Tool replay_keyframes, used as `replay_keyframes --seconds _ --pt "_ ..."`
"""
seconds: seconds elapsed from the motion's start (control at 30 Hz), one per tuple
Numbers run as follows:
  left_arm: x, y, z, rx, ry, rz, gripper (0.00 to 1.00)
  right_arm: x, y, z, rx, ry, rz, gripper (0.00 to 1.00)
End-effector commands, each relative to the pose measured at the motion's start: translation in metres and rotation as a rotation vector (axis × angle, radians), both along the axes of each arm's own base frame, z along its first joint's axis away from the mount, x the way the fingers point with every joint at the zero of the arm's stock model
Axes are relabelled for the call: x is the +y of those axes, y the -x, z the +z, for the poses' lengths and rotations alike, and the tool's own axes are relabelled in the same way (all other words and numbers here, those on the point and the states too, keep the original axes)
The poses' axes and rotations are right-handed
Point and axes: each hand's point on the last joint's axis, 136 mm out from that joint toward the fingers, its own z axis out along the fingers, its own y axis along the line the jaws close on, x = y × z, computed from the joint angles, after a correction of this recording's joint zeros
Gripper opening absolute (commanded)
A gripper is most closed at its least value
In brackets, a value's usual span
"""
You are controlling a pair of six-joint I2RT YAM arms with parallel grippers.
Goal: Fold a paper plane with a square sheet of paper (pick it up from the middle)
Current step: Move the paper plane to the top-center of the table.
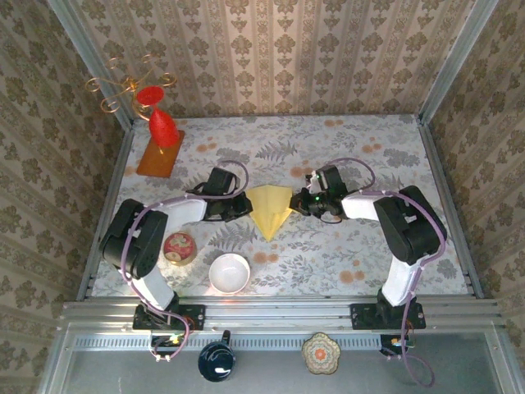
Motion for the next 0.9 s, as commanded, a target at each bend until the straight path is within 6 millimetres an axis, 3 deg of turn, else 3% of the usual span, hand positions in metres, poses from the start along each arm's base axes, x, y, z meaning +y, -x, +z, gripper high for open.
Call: replay_keyframes --seconds 0.0,0.17,0.3,0.47,0.63,0.87 --pt "0.001 0.001 0.013 -0.025 -0.043 -0.023 0.20 0.007 0.001 0.000 0.004 -0.020 0.031 0.01" --pt "0.006 0.011 0.039 -0.086 -0.105 -0.024 0.32 0.009 -0.001 0.002 0.001 -0.023 0.037 0.02" --pt "-0.010 0.027 0.047 -0.103 -0.105 -0.075 0.34 0.009 -0.001 0.003 -0.003 -0.025 0.038 0.01" --pt "-0.038 0.039 0.041 -0.089 -0.079 -0.122 0.34 0.009 -0.001 0.001 0.001 -0.023 0.038 0.01" --pt "-0.055 0.038 0.029 -0.061 -0.088 -0.159 0.34 0.009 0.001 0.000 0.004 -0.026 0.039 0.02" --pt "-0.063 0.034 0.020 -0.042 -0.110 -0.177 0.41 0.007 0.003 0.000 -0.001 -0.024 0.036 0.01"
